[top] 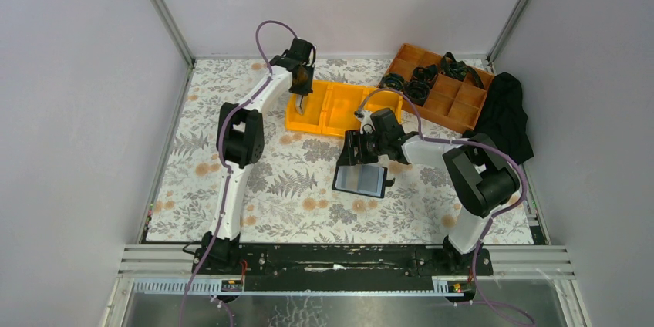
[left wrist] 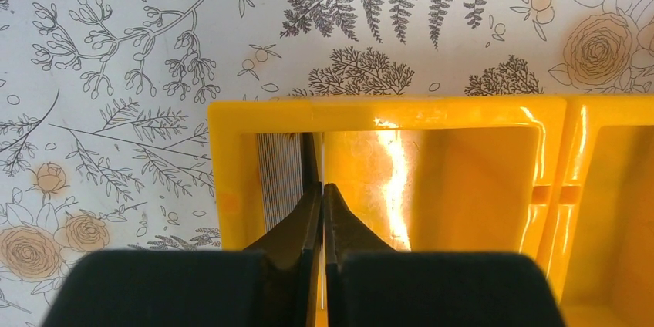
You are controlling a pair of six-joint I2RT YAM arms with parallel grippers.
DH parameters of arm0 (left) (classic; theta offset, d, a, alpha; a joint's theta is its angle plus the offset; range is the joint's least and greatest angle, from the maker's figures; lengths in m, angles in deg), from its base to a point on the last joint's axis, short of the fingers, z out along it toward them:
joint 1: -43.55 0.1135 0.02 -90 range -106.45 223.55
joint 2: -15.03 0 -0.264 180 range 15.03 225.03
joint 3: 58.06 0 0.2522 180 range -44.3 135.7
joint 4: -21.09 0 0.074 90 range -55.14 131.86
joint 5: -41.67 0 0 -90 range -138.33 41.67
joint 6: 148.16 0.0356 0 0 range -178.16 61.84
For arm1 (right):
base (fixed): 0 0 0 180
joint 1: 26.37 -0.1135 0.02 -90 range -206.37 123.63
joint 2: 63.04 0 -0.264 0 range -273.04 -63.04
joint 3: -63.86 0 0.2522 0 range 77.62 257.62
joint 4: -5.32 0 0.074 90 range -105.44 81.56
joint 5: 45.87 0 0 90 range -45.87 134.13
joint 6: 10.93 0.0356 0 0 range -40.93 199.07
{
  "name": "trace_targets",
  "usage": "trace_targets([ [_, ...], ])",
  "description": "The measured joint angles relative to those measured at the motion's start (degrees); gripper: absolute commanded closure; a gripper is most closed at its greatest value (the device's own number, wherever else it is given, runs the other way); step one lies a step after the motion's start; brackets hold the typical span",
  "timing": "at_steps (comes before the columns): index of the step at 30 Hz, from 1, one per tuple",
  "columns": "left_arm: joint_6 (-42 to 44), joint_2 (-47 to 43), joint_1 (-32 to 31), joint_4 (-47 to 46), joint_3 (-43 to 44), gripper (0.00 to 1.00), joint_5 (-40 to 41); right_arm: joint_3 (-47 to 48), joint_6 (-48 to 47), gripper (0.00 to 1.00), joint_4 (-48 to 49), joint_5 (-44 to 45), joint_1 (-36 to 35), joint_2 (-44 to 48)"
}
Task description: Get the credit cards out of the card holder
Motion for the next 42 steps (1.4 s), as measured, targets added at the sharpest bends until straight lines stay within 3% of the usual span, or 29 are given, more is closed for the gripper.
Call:
trace_targets([
  [2, 0.0, 0.0, 0.0, 0.0, 0.0, 1.0, 0.0, 0.0, 0.0, 0.25, 0.1, 0.0, 0.0, -0.1],
  [21, 0.0, 0.0, 0.0, 0.0, 0.1, 1.0, -2.6, 0.0, 0.8, 0.25, 0.6, -0.4, 0.3, -0.3],
  [28, 0.0, 0.0, 0.0, 0.0, 0.1, 0.95, -1.9, 0.0, 1.0, 0.25, 1.0, -0.5, 0.3, -0.6],
  [36, 0.0, 0.0, 0.1, 0.0, 0.1, 0.78, -1.2, 0.0, 1.3, 0.25, 1.3, -0.9, 0.4, -1.0],
  [42, -0.1, 0.0, 0.1, 0.0, 0.1, 0.75, -1.1, 0.0, 1.5, 0.25, 1.5, -1.6, 0.6, -1.1],
])
